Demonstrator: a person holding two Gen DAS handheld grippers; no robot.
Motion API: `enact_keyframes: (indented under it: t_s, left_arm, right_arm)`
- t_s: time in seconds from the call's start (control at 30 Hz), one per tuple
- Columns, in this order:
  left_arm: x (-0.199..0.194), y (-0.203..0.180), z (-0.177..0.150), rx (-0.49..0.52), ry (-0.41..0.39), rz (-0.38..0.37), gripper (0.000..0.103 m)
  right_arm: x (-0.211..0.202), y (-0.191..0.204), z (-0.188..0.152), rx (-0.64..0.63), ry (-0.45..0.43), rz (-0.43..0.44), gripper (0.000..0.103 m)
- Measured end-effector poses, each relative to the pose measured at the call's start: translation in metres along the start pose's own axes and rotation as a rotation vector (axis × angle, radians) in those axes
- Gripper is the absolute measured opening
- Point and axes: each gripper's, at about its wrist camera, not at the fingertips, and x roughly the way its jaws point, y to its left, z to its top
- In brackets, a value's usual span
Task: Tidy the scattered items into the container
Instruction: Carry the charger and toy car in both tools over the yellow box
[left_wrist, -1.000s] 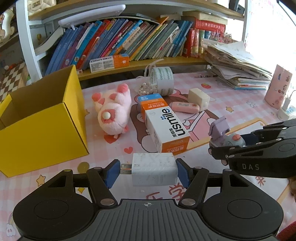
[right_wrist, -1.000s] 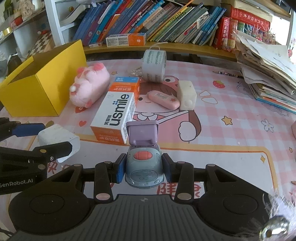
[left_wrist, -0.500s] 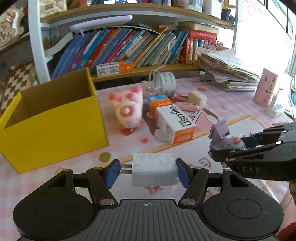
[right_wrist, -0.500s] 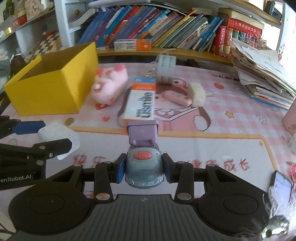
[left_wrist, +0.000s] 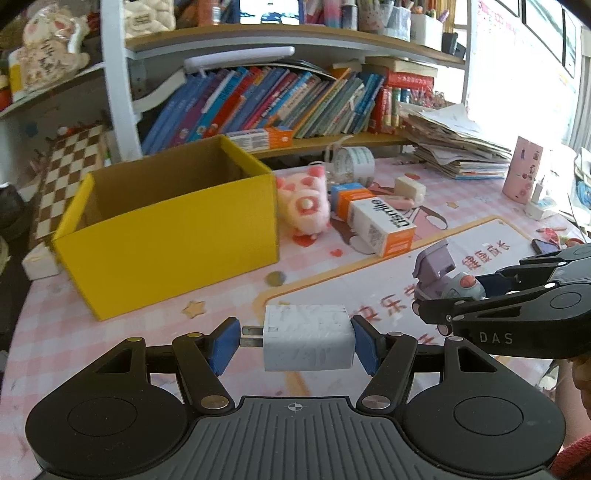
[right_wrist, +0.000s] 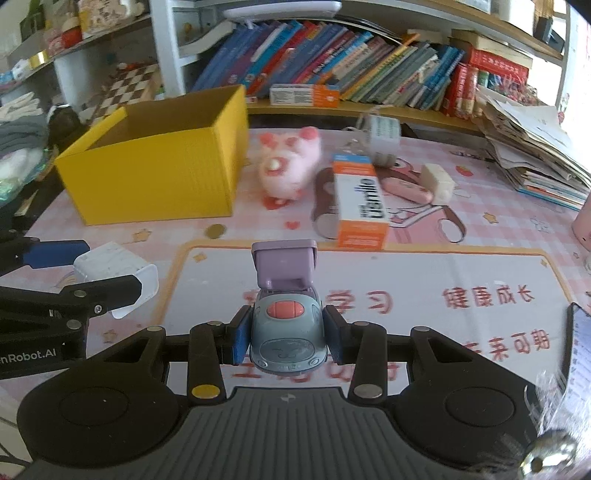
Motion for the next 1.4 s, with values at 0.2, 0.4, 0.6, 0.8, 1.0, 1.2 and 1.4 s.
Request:
enact_keyframes:
  t_s: [0.2,0.4,0.6,0.8,1.0,1.2,1.4]
  left_arm:
    - [-0.018,0.025,-0.012,-0.028,-0.014,0.031,0.065]
    - [-0.028,0.045,-0.02,-0.061,-0.026,0.055,0.065]
    - [-0.033,0.059,-0.025,-0.087,-0.03,0.069,0.065]
    - [-0.035,0.072,-0.028,-0.103,-0.037,0.077,0.065]
    - [-0.036,0.083,-0.028,-0.114,-0.045,0.085,0.065]
    - [-0.037,0.091,-0.026,-0.121,-0.056,0.078,0.065]
    - [-0.04,0.1,-0.022,-0.138,-0.079,0.081,0.065]
  right_arm:
    - [0.0,0.032,0.0,-0.034,-0.004,0.027,0.039]
    - [0.001,0.059,0.003,-0.079,-0.004,0.056,0.039]
    - [0.004,0.076,0.005,-0.108,0.0,0.067,0.039]
    - [0.008,0.089,0.008,-0.128,0.006,0.075,0.039]
    - [0.012,0.1,0.014,-0.146,0.004,0.081,0.039]
    - [0.014,0.108,0.018,-0.158,-0.007,0.079,0.039]
    - [0.014,0.118,0.025,-0.195,-0.023,0.091,0.039]
